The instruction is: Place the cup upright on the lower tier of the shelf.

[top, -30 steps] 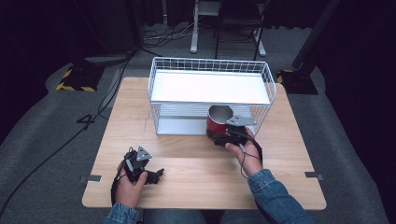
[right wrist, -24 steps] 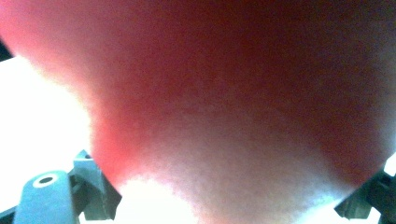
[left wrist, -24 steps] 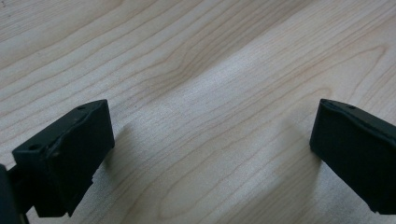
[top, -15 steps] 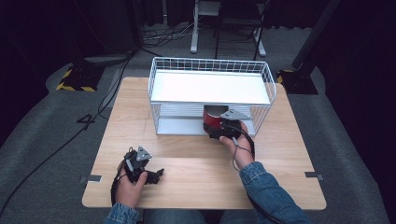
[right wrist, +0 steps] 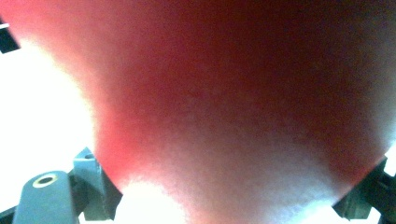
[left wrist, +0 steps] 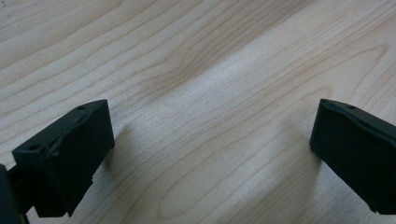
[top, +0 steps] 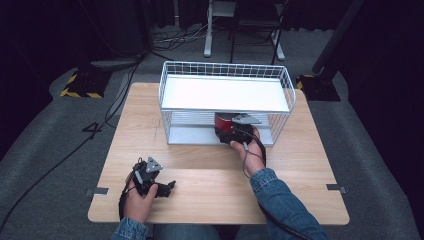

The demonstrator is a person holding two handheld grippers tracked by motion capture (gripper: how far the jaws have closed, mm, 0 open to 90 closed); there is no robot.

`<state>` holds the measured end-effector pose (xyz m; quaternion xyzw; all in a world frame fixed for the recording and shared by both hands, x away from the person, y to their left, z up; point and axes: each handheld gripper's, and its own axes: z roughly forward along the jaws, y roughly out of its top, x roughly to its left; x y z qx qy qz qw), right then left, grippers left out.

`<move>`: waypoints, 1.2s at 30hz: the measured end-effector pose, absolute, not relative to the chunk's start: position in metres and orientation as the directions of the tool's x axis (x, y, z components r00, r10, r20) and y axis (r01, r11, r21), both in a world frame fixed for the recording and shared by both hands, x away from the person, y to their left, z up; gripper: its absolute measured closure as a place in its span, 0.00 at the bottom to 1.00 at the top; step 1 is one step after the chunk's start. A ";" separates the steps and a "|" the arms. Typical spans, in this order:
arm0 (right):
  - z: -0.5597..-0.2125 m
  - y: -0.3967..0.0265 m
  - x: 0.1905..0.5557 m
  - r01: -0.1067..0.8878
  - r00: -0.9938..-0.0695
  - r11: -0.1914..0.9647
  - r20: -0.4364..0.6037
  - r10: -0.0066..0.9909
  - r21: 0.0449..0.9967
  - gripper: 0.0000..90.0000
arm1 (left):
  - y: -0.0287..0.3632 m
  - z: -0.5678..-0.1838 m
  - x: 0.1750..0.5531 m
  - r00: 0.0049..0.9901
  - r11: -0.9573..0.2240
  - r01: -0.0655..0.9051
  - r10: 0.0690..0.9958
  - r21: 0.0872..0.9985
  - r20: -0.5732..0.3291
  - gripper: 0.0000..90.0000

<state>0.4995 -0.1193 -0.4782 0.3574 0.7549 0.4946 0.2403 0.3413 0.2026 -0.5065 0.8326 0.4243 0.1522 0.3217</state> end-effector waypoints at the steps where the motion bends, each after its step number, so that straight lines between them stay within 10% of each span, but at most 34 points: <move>1: -0.479 -0.119 0.500 0.305 -0.627 0.252 -0.006 0.779 0.918 0.18 | 0.203 -0.506 0.341 0.594 -0.433 0.608 0.804 0.665 -0.019 0.00; 36: -0.491 -0.120 0.500 0.381 -0.609 0.282 0.009 0.793 0.880 0.17 | 0.203 -0.506 0.341 0.594 -0.433 0.608 0.805 0.665 -0.019 0.00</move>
